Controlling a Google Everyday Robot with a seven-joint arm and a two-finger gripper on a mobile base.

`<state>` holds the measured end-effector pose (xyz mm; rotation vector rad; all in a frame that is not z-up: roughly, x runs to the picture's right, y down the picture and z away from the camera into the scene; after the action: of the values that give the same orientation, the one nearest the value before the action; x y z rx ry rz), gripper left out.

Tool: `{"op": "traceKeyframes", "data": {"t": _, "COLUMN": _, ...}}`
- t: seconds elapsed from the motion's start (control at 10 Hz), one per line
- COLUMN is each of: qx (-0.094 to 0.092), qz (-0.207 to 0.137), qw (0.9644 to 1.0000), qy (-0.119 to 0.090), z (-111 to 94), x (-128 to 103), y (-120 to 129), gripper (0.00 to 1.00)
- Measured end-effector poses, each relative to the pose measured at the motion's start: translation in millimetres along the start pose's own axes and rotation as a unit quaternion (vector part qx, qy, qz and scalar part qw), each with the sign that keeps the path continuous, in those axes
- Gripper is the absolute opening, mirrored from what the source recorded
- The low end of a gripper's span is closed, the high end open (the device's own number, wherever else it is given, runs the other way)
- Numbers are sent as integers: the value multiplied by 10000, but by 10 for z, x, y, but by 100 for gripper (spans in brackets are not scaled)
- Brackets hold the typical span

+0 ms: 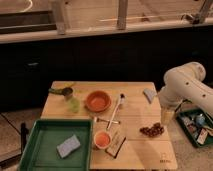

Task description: Place grapes in red bowl

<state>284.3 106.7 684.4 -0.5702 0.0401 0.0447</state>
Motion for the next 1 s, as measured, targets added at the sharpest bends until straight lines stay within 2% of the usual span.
{"op": "traceKeyframes", "data": {"t": 0.8, "qx": 3, "qz": -17, "qw": 10000, "qy": 10, "z": 11, "x": -1, "y": 5, "gripper": 80}}
{"op": "traceKeyframes", "data": {"t": 1.0, "qx": 4, "qz": -253, "qw": 9997, "qy": 72, "z": 185, "x": -29, "y": 60, "gripper": 80}}
